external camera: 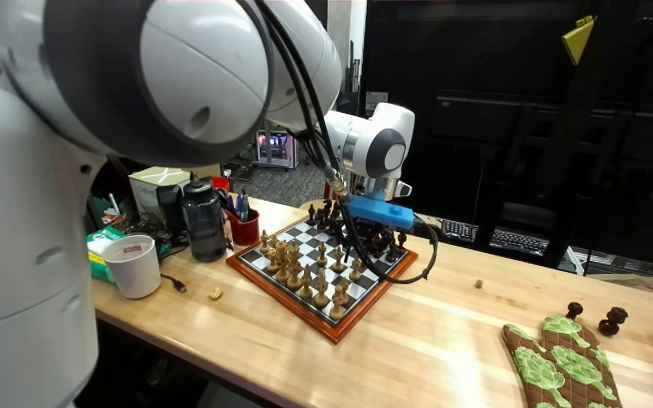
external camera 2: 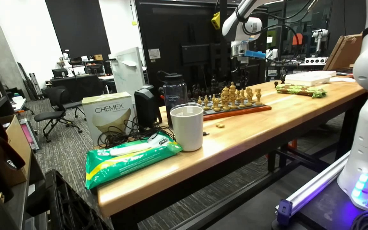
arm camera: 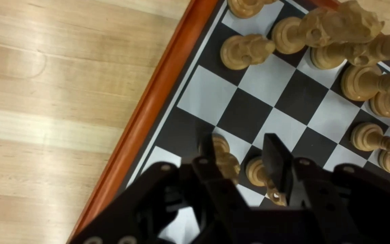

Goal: Pick up the white bishop and move it downwards by two squares

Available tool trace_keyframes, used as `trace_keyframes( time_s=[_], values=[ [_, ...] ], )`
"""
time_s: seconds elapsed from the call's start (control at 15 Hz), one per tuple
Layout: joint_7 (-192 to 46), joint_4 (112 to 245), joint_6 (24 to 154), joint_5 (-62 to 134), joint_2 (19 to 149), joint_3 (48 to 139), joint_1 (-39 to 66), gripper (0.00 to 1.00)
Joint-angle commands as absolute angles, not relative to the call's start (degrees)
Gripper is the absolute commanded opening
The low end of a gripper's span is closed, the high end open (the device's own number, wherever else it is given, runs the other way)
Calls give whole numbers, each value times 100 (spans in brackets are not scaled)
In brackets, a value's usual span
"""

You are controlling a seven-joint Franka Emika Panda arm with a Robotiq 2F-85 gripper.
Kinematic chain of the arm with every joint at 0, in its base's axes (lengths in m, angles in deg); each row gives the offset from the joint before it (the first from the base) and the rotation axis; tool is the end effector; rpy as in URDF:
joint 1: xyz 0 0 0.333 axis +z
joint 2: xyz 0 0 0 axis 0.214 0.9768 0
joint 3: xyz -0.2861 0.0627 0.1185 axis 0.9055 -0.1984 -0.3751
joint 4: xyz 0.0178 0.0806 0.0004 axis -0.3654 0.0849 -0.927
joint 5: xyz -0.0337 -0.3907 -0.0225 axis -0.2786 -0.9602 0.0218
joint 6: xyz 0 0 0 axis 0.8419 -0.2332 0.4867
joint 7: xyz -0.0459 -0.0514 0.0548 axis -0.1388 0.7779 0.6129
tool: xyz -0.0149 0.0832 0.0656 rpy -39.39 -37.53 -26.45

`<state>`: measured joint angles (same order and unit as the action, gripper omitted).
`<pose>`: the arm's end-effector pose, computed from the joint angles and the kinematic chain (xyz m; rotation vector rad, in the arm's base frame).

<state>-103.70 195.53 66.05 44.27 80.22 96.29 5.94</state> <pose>0.5732 -0.1232 0.3726 -3.0085 -0.2824 0.2101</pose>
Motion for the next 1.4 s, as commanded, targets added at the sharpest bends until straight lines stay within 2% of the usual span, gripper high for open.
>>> trace_keyframes(
  time_s=[0.0, 0.13, 0.27, 0.47, 0.6, 1.0, 1.33],
  values=[
    [-10493, 19203, 6388, 4552, 8261, 9497, 422, 50],
    [-10498, 19107, 6353, 4553, 8344, 9469, 380, 43],
    [-10552, 19035, 6310, 4579, 8403, 9441, 331, 20],
    [-10597, 19020, 6266, 4583, 8441, 9409, 280, 1],
    [-10612, 19040, 6218, 4579, 8413, 9397, 263, 5],
    [-10571, 19348, 5905, 4436, 7995, 9386, 320, 1],
    [-10513, 19764, 5799, 4383, 7516, 9388, 389, 3]
  ],
)
